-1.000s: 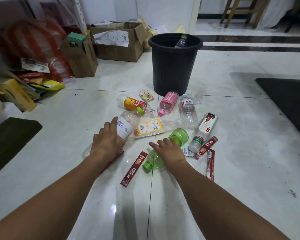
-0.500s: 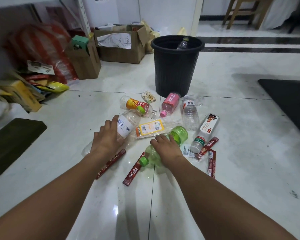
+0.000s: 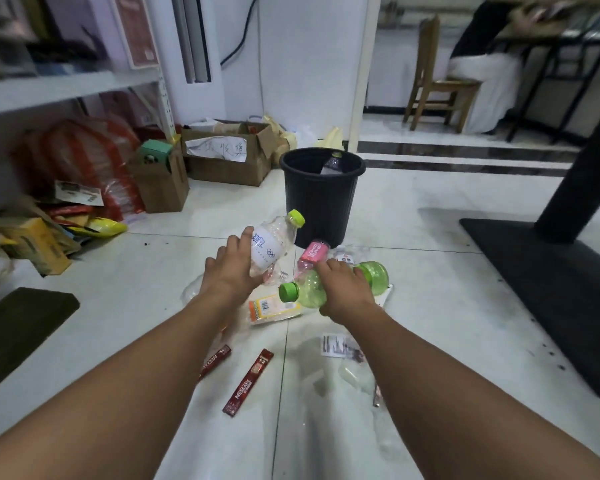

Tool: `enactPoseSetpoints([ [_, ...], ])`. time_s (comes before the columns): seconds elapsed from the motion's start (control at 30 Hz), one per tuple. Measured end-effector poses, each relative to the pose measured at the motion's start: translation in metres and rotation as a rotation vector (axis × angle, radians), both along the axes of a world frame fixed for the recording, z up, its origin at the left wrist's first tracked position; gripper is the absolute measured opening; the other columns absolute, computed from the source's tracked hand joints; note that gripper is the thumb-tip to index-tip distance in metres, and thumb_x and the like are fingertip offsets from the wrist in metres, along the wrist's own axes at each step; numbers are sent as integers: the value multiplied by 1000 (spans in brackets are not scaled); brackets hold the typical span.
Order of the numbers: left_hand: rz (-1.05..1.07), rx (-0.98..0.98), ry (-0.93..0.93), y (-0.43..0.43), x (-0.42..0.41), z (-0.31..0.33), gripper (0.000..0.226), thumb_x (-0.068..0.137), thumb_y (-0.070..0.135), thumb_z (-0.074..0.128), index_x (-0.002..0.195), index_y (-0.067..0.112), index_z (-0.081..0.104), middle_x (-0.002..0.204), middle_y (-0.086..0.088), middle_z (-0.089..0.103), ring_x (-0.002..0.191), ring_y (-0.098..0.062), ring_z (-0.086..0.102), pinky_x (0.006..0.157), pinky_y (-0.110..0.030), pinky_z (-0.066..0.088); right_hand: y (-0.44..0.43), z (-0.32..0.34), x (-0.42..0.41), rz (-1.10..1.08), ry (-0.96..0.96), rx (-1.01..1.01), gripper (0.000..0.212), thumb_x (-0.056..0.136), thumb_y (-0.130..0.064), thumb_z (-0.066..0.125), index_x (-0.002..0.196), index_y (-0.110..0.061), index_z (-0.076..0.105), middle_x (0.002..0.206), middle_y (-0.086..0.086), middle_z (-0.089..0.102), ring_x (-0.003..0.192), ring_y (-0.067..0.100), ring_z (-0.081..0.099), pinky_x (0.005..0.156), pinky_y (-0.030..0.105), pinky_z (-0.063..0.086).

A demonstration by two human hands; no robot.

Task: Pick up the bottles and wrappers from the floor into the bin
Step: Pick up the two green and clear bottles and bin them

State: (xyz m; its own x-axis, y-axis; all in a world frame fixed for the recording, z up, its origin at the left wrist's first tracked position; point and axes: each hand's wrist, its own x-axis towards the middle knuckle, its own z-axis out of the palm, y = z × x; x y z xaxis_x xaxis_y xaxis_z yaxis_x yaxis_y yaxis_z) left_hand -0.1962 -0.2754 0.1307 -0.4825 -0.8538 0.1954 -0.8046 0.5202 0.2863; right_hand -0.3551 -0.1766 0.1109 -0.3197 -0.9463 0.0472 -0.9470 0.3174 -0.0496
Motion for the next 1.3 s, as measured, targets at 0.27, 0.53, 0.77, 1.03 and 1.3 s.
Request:
enactPoseSetpoints([
  [0.27,7,-62,-3,-32,-49,68,90,82,30,71,148,21,12,132,-8,41,117,-27,47,94,-41,40,-27,72,-41,-51,-46,-64,67,77,-17,73,134,-16,37,132,4,45,128,26,41,109,43,31],
  [0.53,43,-48,-22,-66,-92,168,88,83,33,69,149,22,11,135,-8,40,123,-28,44,98,-43,38,-68,180,-97,-34,-80,-120,73,75,-19,74,137,-16,35,137,5,44,129,26,41,108,43,35],
  [0.77,57,-34,45,-58,-133,249,88,84,32,68,149,20,10,142,-8,34,127,-29,41,103,-46,35,-63,264,-149,-38,-226,-244,72,73,-28,77,132,-16,39,130,6,48,120,27,47,91,37,43],
  [1.03,59,10,64,-82,-154,257,91,83,31,70,150,21,9,144,-9,32,130,-30,38,106,-51,34,-88,273,-172,-121,-462,-311,75,68,-28,82,129,-12,42,125,9,54,115,28,53,91,40,48],
  [1.3,26,41,41,-152,-180,235,92,82,31,71,149,21,10,141,-9,35,128,-30,40,106,-50,35,-163,253,-195,-200,-543,-311,70,68,-30,83,122,-13,42,121,8,55,111,27,54,90,40,48],
])
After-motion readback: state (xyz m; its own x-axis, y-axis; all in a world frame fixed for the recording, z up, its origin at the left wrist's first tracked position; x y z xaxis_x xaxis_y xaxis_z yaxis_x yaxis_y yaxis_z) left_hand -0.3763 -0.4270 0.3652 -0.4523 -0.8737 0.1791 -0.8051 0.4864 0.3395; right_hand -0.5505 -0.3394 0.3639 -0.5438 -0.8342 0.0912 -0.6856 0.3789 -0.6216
